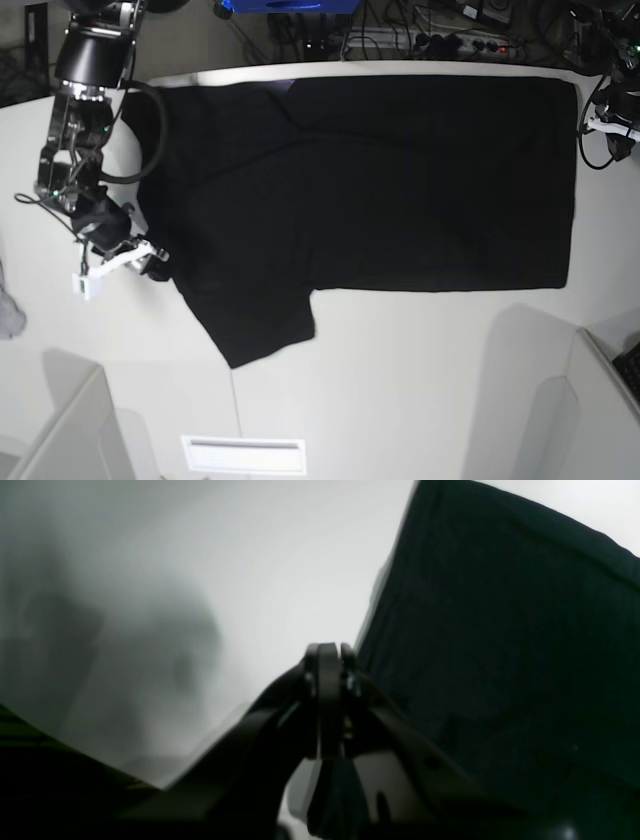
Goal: Fold the T-shirt properly
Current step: 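Move the right gripper to the sleeve edge and grasp it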
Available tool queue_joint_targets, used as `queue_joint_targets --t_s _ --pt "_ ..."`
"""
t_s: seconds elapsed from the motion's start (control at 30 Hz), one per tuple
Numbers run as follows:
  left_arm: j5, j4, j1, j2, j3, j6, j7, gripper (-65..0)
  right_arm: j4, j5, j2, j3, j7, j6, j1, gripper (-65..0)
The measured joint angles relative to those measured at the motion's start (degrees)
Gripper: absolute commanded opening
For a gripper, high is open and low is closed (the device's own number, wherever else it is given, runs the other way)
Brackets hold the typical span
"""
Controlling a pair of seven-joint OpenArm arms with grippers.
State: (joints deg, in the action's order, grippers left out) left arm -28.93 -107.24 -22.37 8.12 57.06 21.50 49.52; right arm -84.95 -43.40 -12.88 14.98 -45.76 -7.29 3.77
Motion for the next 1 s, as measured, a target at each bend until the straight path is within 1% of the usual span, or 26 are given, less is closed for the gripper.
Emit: queue_joint_targets --t_s 0.2,0.23,0.3,0.5,0.6,0.73,0.8,0.87,0.93,1.0 --pt "0.0 0.0 0.0 0.0 0.0 0.0 -0.2 -65.0 13.6 0.1 -2.5 -7.1 0.4 0.2 10.6 -35.1" --pt "0.0 0.0 0.0 0.0 0.0 0.0 -0.2 -65.0 15.6 0.3 -2.5 -8.1 1.1 0.2 12.2 -35.1" --pt "0.0 0.0 0.0 0.0 0.0 0.0 -0.2 -65.0 19.6 0.3 -2.5 -10.5 4.3 0.3 15.1 -35.1" --pt "0.0 0.0 0.0 0.0 0.2 0.0 -0.2 -65.0 28.5 7.1 -2.9 -16.6 6.3 0.2 21.0 -34.2" --pt "0.0 0.0 0.0 0.0 0.2 0.0 -0.2 -65.0 33.7 8.2 -2.3 -18.9 10.1 0.2 24.0 -34.2" --pt "0.0 0.0 0.0 0.0 0.3 0.0 -0.2 -65.0 43.3 10.5 -1.4 -22.1 14.2 -0.3 28.6 -34.1" --pt "0.0 0.0 0.0 0.0 0.3 0.0 -0.2 -65.0 48.1 10.4 -1.4 -24.1 16.8 -0.3 30.4 -33.9" --pt "-0.1 0.0 0.0 0.0 0.3 0.0 -0.2 -65.0 51.7 10.5 -1.1 -25.7 20.2 -0.2 31.7 -31.2" --pt "0.0 0.0 0.0 0.0 0.3 0.0 -0.2 -65.0 54.6 10.4 -0.7 -26.6 21.1 -0.2 33.3 -27.3" --pt "0.0 0.2 0.0 0.0 0.3 0.0 -0.2 -65.0 56.6 10.7 0.2 -27.2 22.9 -0.2 34.3 -26.7"
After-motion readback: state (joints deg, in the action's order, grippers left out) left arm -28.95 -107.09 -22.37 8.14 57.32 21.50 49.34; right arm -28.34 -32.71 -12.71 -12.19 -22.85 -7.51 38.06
